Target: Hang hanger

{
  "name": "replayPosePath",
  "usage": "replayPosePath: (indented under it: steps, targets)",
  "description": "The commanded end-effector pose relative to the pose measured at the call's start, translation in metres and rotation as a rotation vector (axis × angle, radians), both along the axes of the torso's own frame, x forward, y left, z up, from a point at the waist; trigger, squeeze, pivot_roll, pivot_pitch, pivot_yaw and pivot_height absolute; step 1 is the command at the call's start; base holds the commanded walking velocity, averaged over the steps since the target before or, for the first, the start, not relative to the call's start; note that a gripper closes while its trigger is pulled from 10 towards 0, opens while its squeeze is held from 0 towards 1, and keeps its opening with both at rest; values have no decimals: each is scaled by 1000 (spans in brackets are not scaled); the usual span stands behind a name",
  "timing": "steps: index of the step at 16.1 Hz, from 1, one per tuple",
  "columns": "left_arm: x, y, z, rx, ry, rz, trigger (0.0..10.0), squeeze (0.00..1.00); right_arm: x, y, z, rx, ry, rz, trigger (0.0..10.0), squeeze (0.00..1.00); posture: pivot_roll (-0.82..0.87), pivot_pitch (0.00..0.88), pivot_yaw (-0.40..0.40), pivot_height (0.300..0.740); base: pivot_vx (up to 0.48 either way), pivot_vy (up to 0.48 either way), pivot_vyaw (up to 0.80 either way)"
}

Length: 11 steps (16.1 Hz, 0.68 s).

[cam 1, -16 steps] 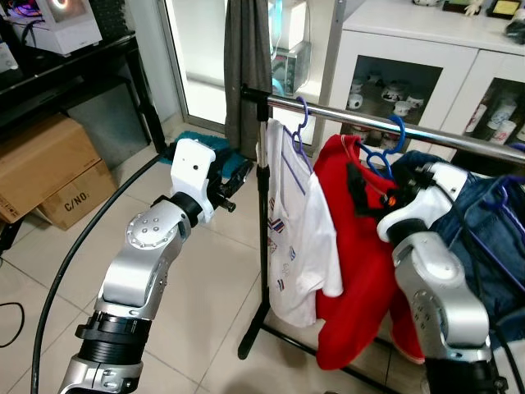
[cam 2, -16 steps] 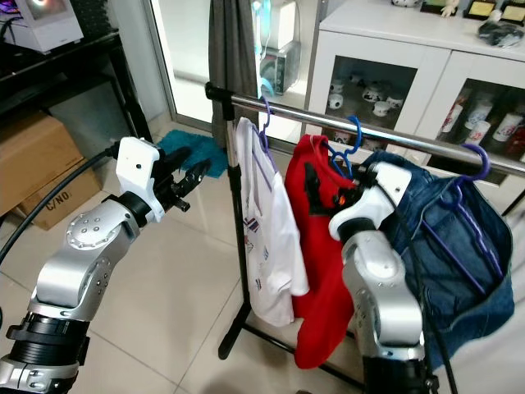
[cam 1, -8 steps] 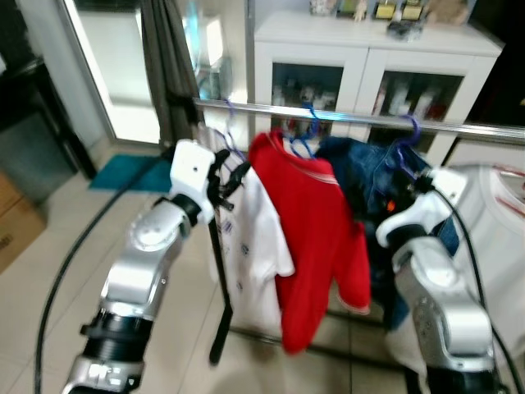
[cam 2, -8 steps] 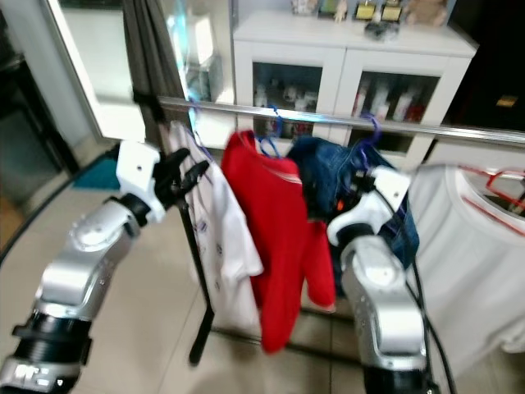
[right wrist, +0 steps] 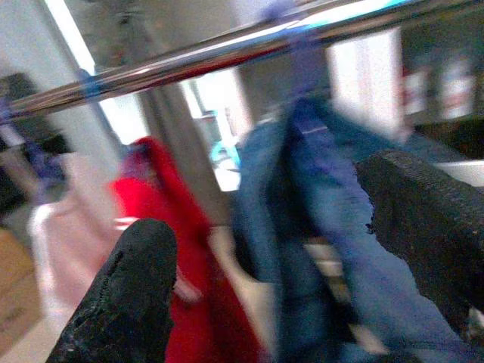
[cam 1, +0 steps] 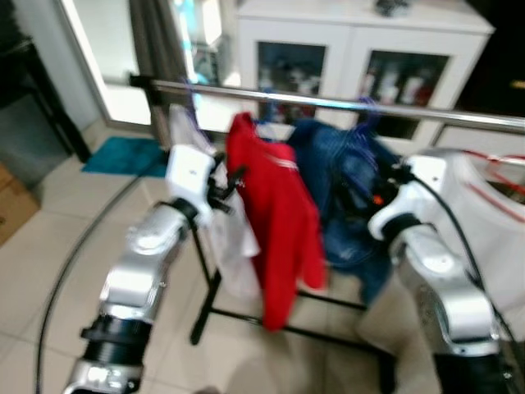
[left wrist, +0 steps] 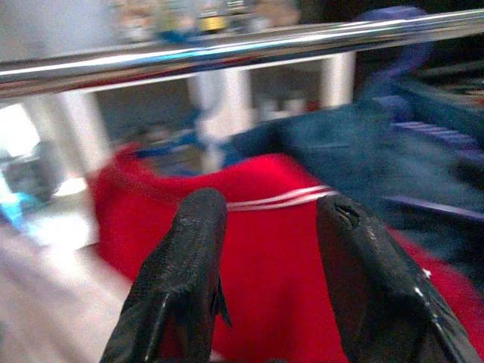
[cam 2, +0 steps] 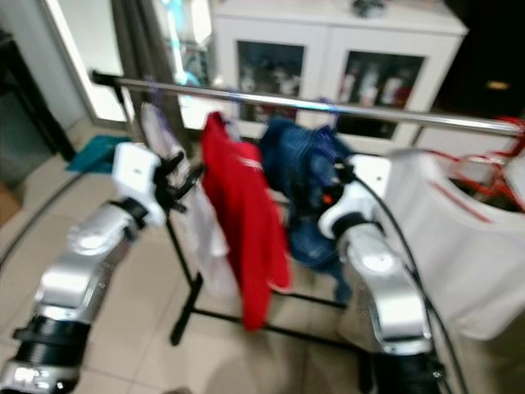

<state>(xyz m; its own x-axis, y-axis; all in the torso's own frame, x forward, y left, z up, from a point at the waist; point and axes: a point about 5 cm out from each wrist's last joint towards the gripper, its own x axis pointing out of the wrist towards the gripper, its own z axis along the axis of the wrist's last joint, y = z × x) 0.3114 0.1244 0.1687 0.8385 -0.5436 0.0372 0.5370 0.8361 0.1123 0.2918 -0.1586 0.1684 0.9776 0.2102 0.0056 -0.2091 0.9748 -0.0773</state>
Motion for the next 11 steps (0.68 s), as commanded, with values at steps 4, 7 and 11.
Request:
replayPosePath:
  steps: [4, 7, 11]
  targets:
    - [-2, 12, 12, 64, 2, -129, 10000, 0, 19, 1, -1, -55, 66, 26, 10000, 1000, -40, 0, 18, 740, 0, 0, 0]
    - [-2, 9, 15, 83, 30, -225, 10000, 0, 41, -4, 1, -57, 88, -18, 10000, 757, -43, 0, 26, 740, 0, 0, 0]
    - [-1, 1, 23, 88, 28, -323, 10000, 0, 68, -6, 3, -67, 136, -19, 10000, 0, -46, 0, 39, 740, 0, 0, 0]
